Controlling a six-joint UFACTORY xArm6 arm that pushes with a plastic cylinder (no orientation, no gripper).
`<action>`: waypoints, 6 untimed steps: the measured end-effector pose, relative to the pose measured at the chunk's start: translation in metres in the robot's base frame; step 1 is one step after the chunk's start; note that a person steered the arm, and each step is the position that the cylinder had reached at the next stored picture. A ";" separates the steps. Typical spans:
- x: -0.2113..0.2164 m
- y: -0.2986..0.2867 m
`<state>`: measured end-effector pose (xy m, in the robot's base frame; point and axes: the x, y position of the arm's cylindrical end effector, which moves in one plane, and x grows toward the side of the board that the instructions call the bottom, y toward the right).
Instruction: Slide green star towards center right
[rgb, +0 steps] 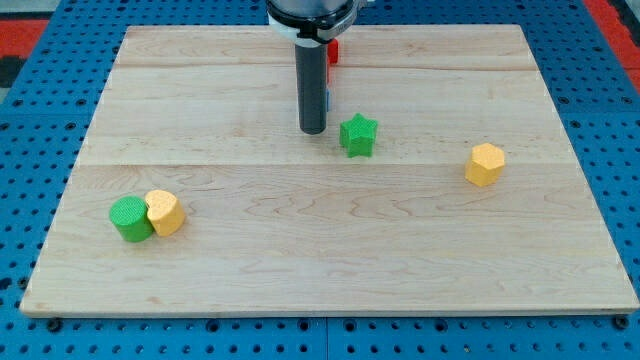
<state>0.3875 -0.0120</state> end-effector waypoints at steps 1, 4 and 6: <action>0.000 0.000; 0.017 0.078; 0.017 0.153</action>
